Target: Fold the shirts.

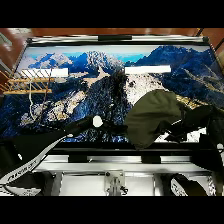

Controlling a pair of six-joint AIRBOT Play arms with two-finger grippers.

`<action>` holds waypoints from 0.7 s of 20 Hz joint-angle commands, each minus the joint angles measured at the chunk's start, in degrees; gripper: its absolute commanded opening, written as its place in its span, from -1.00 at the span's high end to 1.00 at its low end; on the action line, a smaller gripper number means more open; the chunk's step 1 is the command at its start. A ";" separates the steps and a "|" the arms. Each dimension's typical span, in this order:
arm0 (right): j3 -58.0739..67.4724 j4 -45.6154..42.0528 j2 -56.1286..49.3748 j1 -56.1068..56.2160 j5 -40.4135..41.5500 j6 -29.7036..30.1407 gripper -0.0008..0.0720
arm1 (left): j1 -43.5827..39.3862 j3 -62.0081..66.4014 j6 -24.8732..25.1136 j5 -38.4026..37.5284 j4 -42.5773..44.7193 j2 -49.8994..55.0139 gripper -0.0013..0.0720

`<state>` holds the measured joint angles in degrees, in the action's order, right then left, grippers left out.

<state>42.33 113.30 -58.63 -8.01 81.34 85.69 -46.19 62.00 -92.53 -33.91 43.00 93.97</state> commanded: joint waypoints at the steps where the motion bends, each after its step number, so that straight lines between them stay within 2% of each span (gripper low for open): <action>1: -6.27 3.89 0.04 0.04 -5.70 -0.17 -0.86 | 1.64 1.64 4.59 -3.74 -1.03 0.37 0.87; 4: -10.99 8.04 -0.02 0.13 -14.47 -0.17 -0.86 | 3.10 2.69 7.45 -7.04 -1.01 0.11 0.87; 9: -11.63 7.69 -5.57 8.39 -20.87 -0.33 -0.86 | 4.24 2.69 9.60 -7.28 -0.79 -1.55 0.87; 10: -11.56 7.15 -7.06 10.03 -20.96 0.39 -0.55 | 4.55 2.69 9.62 -7.28 -0.76 -2.01 0.87; 11: -11.34 5.90 -7.63 10.86 -20.70 0.39 0.09 | 5.03 2.69 9.62 -7.28 -0.24 -2.60 0.87; 12: -10.93 5.14 -7.37 10.88 -20.09 0.24 0.64 | 5.62 2.71 9.62 -7.23 0.98 -3.34 0.87; 13: -9.88 3.96 -6.47 10.62 -19.17 0.37 0.79 | 6.34 2.71 9.62 -7.06 3.10 -4.31 0.87; 14: -8.39 2.40 -5.03 10.60 -18.23 0.57 0.79 | 7.19 2.73 9.60 -7.10 5.16 -5.22 0.87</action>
<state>32.21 119.11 -64.31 1.39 62.52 85.76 -40.64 64.62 -83.37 -41.15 44.03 90.67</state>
